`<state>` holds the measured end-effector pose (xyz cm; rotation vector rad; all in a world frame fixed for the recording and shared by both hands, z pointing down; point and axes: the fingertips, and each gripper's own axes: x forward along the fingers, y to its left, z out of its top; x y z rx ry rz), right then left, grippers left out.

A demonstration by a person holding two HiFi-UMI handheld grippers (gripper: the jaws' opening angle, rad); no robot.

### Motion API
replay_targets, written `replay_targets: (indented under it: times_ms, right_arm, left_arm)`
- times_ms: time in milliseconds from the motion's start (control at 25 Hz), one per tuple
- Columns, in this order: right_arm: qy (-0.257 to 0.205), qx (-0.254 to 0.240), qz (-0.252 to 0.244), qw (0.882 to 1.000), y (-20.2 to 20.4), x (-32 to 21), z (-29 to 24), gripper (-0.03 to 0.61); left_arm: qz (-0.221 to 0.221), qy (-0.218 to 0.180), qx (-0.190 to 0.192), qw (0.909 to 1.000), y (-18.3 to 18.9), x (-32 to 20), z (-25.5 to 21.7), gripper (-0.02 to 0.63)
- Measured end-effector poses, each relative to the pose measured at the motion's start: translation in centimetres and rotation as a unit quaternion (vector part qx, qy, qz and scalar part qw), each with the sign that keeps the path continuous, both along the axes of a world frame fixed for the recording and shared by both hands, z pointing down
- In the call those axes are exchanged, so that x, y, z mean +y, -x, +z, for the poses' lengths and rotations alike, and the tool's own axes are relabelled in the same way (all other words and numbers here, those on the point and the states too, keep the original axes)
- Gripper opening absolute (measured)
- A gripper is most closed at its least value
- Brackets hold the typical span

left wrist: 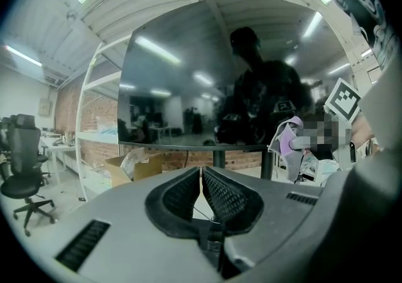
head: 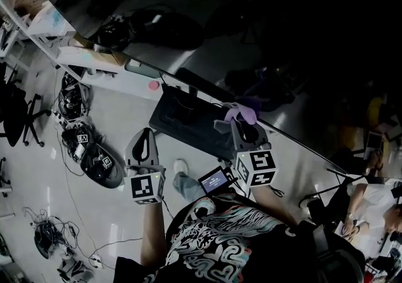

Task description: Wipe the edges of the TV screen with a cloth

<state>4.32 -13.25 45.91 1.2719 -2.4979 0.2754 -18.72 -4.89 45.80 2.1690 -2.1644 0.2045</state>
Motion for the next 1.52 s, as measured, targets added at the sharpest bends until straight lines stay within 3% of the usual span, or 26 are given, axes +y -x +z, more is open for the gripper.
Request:
replay_targets:
  times_ms: [600, 1040, 1240, 1520]
  right_arm:
    - [0.017, 0.004, 0.021, 1.000, 4.5, -1.4, 0.4, 0.069]
    - [0.036, -0.010, 0.018, 0.999, 7.1, -2.2, 0.2, 0.069]
    - [0.049, -0.029, 0.015, 0.998, 8.1, -2.5, -0.3, 0.069]
    - [0.059, -0.035, 0.017, 0.998, 8.7, -2.8, -0.2, 0.069]
  left_arm:
    - [0.004, 0.005, -0.003, 1.0000, 5.7, -2.3, -0.1, 0.026]
    - [0.015, 0.010, 0.004, 0.9998, 7.5, -3.3, -0.5, 0.026]
    - [0.005, -0.012, 0.006, 0.9999, 8.7, -3.6, -2.5, 0.026]
    - [0.009, -0.012, 0.014, 0.9998, 9.3, -3.9, -2.7, 0.026]
